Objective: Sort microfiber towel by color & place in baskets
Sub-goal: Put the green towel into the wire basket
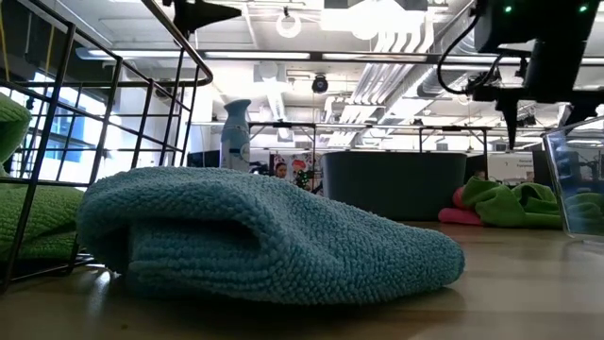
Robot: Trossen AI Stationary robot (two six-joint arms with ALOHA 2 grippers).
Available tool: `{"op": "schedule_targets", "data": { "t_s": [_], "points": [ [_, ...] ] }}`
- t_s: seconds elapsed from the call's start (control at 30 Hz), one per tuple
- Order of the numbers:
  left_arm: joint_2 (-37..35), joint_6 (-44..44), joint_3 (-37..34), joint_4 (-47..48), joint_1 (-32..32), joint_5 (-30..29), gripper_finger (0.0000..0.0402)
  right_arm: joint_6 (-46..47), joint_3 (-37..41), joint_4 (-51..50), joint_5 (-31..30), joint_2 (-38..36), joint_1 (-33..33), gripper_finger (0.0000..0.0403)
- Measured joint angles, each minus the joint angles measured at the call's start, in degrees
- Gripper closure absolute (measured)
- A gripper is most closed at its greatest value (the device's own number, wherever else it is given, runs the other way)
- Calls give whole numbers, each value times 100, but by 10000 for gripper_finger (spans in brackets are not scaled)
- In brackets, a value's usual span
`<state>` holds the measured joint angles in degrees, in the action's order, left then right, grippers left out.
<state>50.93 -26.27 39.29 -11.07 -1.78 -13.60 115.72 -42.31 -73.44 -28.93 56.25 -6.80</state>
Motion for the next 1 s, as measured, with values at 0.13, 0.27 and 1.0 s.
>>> {"op": "schedule_targets", "data": {
  "t_s": [0.13, 0.27, 1.0],
  "points": [
    [7, -1, 0, -8, -177, 1, 139, -566, 43, 634, -109, 0, -303, 178],
    [7, -3, 0, -67, -365, 5, 139, -1054, 47, 1118, -101, 3, -665, 178],
    [5, -7, 0, -66, -1596, 2599, 139, 685, 628, 1044, 1024, 966, -1357, 179]
  ]
}}
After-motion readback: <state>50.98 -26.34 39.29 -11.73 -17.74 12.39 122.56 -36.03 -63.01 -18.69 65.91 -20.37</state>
